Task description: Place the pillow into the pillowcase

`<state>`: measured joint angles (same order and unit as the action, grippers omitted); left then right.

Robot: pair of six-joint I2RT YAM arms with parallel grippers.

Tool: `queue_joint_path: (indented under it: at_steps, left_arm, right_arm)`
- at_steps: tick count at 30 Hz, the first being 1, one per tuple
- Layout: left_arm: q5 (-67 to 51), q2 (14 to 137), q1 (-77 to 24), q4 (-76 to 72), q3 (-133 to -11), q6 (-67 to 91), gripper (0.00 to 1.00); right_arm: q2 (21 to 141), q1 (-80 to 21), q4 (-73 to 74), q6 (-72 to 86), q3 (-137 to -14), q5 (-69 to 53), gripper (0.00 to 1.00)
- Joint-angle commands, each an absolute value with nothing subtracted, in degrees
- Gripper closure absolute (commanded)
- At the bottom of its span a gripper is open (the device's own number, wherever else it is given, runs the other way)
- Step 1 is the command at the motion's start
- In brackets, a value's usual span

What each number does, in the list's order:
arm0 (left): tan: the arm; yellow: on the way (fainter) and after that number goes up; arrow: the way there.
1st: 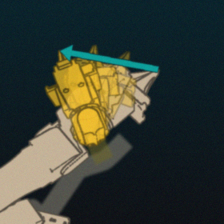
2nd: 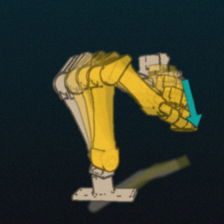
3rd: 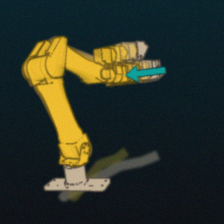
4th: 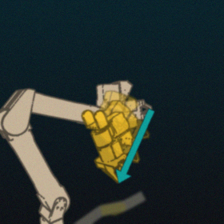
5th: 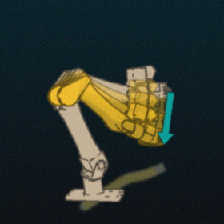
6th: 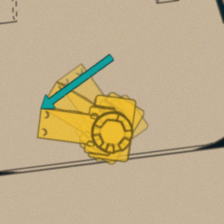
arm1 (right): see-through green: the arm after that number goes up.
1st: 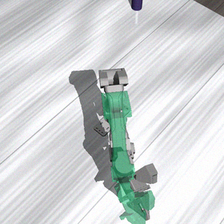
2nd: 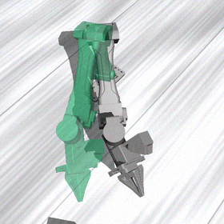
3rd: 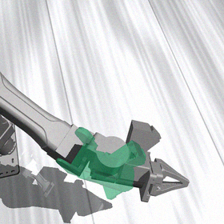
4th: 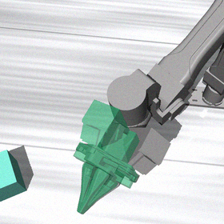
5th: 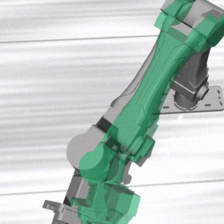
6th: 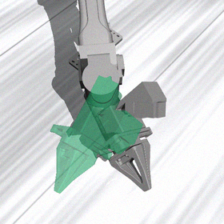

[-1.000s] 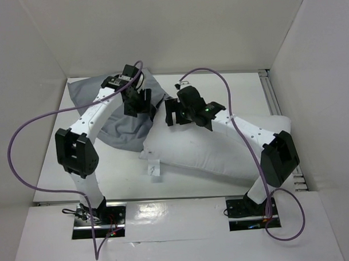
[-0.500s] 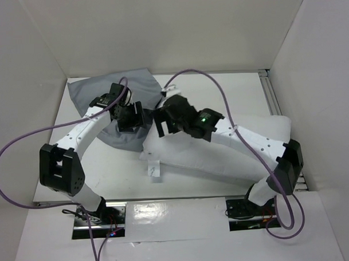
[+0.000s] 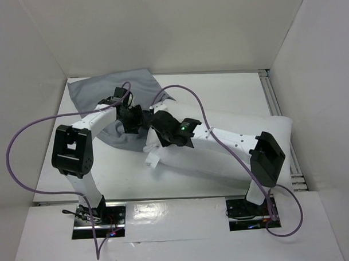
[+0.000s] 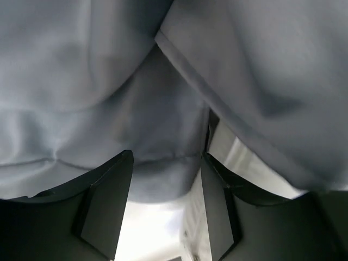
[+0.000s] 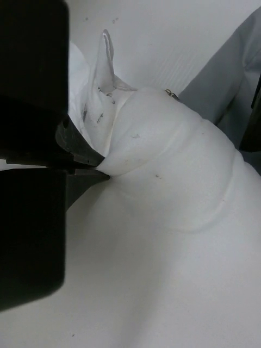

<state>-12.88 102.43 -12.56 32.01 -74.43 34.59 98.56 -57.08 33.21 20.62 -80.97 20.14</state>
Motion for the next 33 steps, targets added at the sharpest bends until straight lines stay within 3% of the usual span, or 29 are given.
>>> queue_joint_path:
  at_steps: [1,11,33]
  left_arm:
    - [-12.75,103.36,-13.1,28.39,-77.78,34.8,0.35]
    - [-5.1,108.63,-14.85,27.33,-83.23,32.53,0.36]
    - [1.14,121.9,-16.08,28.04,-96.32,31.99,0.43]
  right_arm:
    - [92.31,-54.76,28.75,19.61,-77.44,17.7,1.0]
    - [83.15,-44.39,23.91,14.42,-71.28,-5.52,1.0]
    - [84.2,-40.61,25.05,13.89,-72.95,-6.77,1.0]
